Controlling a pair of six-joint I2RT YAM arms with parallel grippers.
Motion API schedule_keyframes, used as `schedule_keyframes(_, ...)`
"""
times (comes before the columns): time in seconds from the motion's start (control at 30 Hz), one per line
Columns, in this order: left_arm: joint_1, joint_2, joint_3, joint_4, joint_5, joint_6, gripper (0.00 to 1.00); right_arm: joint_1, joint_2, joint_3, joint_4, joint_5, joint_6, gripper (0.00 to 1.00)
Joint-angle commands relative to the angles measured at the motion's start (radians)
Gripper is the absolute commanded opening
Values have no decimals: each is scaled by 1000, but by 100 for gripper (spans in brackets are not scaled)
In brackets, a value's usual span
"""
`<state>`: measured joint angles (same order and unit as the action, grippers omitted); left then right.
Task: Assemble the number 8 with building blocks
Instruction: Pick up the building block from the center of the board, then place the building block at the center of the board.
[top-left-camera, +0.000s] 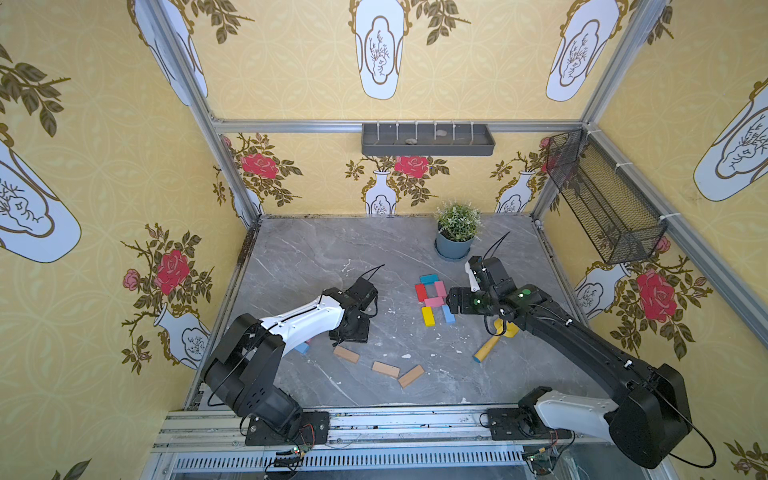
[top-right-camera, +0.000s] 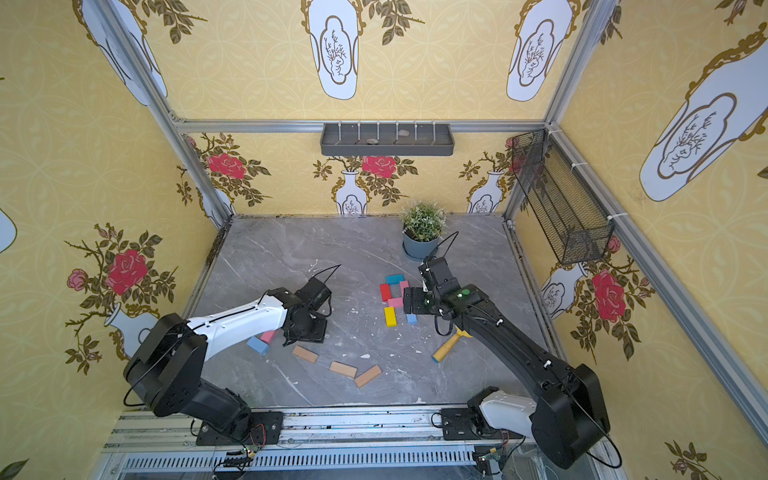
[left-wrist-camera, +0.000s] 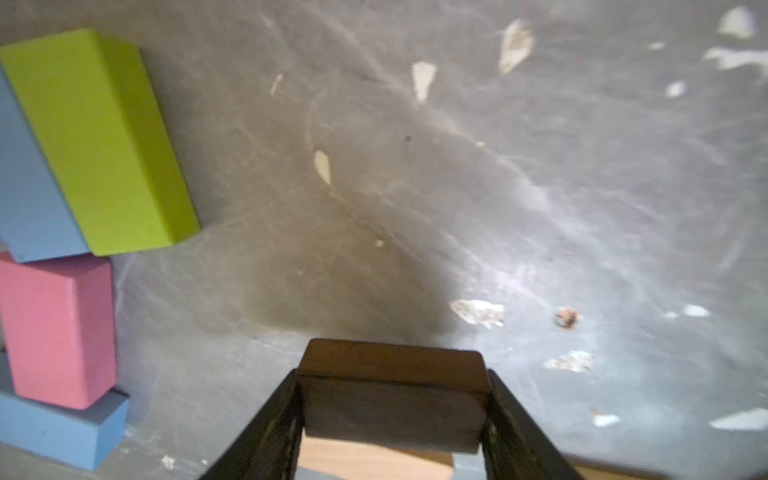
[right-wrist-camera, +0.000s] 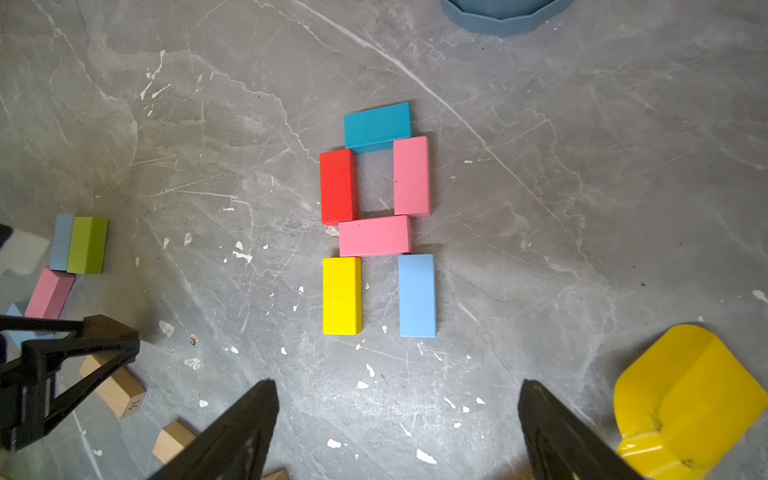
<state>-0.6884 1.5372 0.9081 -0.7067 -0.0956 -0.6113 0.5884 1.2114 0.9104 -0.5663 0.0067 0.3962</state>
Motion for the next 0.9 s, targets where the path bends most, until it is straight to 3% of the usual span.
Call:
schedule_keyframes(0.0, -49, -18, 42, -8, -7, -68, 48, 1, -12, 7, 23, 26, 11, 93)
schedule_keyframes(0.4, -344, 147, 358, -94, -98, -314, 48, -26, -88, 13, -20, 153, 67, 93)
schedule_keyframes(0.87, -444, 384, 561, 1, -31, -414, 44, -78, -280, 8, -133, 374, 159, 98)
